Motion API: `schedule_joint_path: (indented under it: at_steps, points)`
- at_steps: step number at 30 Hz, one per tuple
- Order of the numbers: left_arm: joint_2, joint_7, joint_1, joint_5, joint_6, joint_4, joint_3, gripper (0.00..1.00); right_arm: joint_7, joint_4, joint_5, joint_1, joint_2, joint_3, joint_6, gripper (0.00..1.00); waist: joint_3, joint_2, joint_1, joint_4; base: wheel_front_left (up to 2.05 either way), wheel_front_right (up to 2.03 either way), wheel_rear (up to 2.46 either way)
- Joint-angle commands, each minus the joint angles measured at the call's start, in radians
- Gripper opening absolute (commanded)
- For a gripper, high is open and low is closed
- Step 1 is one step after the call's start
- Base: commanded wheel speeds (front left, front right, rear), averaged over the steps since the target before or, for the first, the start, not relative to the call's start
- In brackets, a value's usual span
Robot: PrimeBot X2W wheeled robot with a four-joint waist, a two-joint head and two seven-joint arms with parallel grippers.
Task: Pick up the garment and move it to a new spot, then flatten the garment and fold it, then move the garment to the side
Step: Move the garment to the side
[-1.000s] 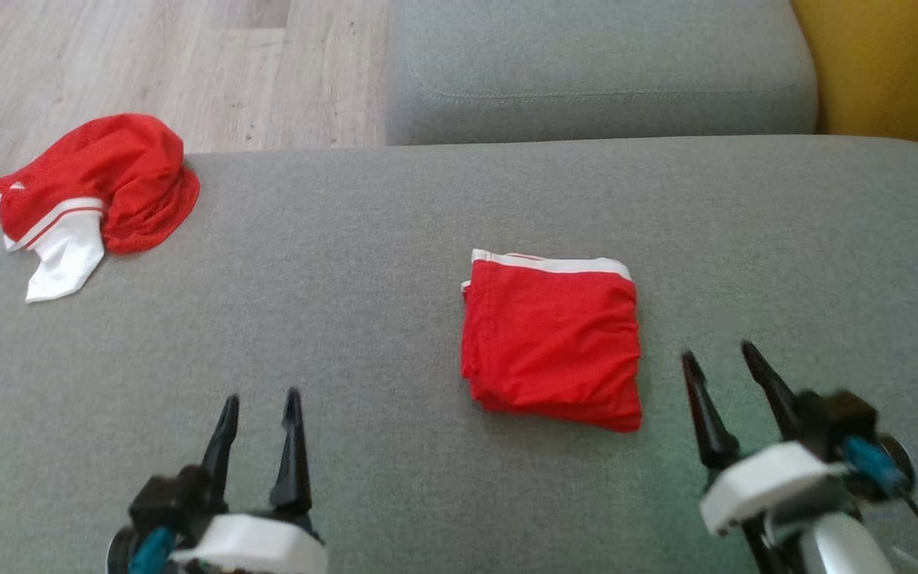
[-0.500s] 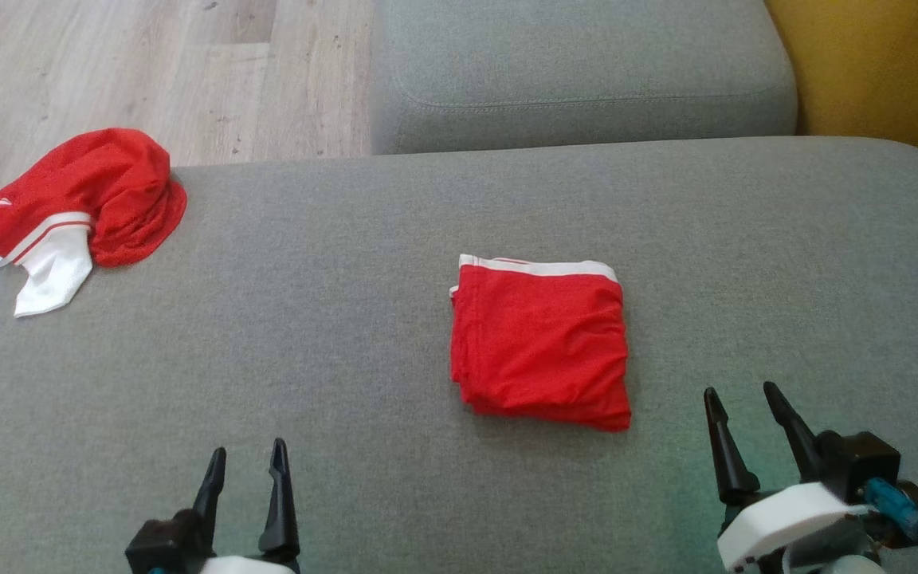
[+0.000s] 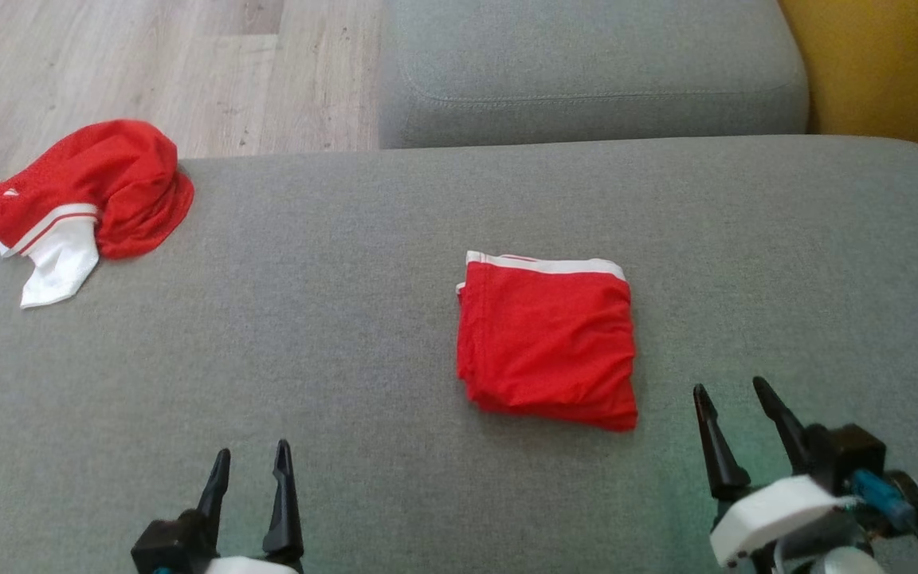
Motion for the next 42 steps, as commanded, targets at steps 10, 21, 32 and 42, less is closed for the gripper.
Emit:
schedule_joint_path:
  at_steps: [10, 21, 32, 42]
  points:
    - [0.006, -0.011, -0.086, 0.013, -0.008, -0.029, 0.031, 1.0, 0.201, 0.0, -0.031, -0.237, -0.004, -0.001, -0.001, 1.0, 0.047, 0.0, 0.0, 0.029, 0.0, 0.0, 0.0]
    - [-0.04, -0.012, -0.131, 0.022, -0.027, -0.007, 0.039, 1.0, 0.436, 0.184, -0.02, -0.42, -0.004, -0.057, -0.001, 1.0, 0.138, 0.0, 0.0, 0.13, 0.0, 0.0, 0.0]
    - [-0.086, -0.013, -0.146, 0.057, -0.061, 0.003, 0.084, 1.0, 0.531, 0.289, 0.022, -0.47, -0.006, -0.04, -0.001, 0.22, 0.197, 0.0, 0.0, 0.178, 0.0, 0.0, 0.0]
    - [-0.102, -0.013, -0.183, 0.119, -0.095, -0.01, 0.063, 1.0, 0.461, 0.261, 0.015, -0.516, -0.029, -0.072, -0.001, 0.0, 0.253, 0.0, 0.0, 0.071, 0.0, 0.0, 0.0]
